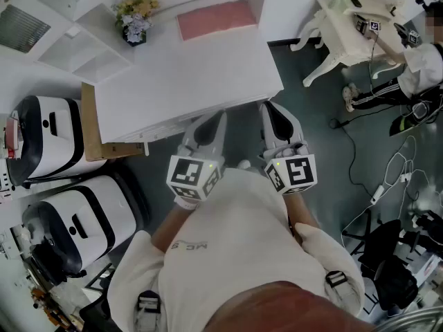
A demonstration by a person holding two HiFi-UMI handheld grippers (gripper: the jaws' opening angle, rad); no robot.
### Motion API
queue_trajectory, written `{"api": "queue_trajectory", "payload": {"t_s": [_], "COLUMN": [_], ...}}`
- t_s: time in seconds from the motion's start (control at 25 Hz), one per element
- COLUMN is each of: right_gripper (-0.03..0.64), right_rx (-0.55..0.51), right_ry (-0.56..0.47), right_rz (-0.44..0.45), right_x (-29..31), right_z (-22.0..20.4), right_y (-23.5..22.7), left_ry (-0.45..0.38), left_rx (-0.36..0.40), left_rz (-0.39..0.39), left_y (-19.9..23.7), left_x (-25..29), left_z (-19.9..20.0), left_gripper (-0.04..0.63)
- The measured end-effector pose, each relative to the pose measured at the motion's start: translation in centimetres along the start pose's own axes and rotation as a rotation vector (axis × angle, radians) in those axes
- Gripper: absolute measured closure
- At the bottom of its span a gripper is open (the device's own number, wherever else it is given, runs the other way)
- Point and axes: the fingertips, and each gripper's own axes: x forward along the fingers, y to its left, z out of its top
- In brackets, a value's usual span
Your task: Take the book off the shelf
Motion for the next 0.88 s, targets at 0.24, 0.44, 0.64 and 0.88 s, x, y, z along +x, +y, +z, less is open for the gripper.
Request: {"api": "queue_trajectory", "payload": {"t_s": [0.24, 0.44, 0.64, 0.88], "right_gripper": [0.62, 0.62, 0.629, 0.629], "right_rx": [0.006, 0.015, 0.085, 0.036], "right_ry": [-0.002, -0.006, -0.034, -0.078], "right_rz": [0.0, 0.015, 0.015, 0.053], "right_x": [-0.7, -1.1, -1.9, -1.9], "right_z": [0.0, 0.3, 1.3, 3.6], "right_y": [0.2, 0.5, -0.5, -1.5], "left_ry": [-0.01, -0.006, -0.006, 0.02], "left_rx": [-0.005, 0.001, 0.013, 0.022], "left_rz": [0.018, 0.032, 0.044, 0.045], "left_y": [0.0, -0.4, -1.2, -2.6], "left_x": [-0.9, -1.3, -1.4, -0.1], "left_z": [0.1, 0.3, 0.4, 0.7], "left_gripper": [0.594, 0.594, 0.594, 0.594]}}
